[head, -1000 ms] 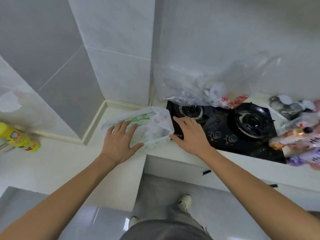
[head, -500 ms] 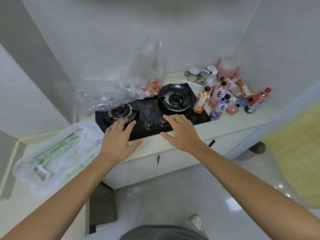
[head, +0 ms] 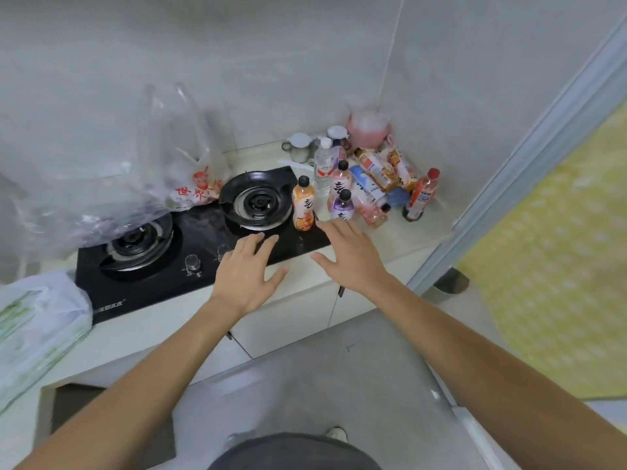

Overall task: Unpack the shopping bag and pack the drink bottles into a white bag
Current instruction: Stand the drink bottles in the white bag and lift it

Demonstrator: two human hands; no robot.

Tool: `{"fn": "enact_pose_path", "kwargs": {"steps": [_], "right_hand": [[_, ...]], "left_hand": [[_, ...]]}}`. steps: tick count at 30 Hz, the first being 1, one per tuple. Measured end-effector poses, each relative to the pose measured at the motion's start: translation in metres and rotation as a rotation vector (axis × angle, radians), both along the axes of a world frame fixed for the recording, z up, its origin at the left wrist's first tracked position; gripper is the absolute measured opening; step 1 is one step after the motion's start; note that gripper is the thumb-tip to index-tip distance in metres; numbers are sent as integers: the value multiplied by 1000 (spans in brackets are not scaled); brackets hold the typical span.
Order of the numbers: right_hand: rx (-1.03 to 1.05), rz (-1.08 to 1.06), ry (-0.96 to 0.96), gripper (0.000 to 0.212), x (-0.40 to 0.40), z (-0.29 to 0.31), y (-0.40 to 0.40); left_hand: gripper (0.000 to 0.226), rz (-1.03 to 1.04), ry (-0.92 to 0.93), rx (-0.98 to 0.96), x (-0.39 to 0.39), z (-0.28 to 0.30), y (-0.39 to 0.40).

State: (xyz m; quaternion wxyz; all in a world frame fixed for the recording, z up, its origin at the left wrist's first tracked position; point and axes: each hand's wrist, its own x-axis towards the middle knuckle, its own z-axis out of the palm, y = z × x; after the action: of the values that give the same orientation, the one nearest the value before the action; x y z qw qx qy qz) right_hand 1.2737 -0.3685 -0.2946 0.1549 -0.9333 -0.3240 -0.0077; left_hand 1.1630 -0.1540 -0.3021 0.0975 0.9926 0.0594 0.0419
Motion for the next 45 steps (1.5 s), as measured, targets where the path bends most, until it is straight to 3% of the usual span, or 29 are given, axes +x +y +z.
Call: {"fn": "enact_pose_path", "kwargs": {"steps": [17,22,27,35,38,42,45], "right_hand": [[6,-158,123,74,153,-25,7],[-22,-114,213,53,189,-41,17],[-1,-56,355,43,208,-55,14],[92,-18,481,63,231,-74,-4],[72,47,427,64,235,-79,-8],[98,147,350,44,246,-74,-15],[115,220,277,47,251,-65,-18]], "left_hand": [[80,-26,30,-60,227,-19,-12],[68,-22,141,-73,272,-39,3],[49,15,178,-198,287,-55,13],[39,213,124,-386,283,-64,8],[38,269,112,-342,273,-62,-1],[40,342,85,-238,260,-55,-18],[39,446,57,-208,243,-45,-29]]}}
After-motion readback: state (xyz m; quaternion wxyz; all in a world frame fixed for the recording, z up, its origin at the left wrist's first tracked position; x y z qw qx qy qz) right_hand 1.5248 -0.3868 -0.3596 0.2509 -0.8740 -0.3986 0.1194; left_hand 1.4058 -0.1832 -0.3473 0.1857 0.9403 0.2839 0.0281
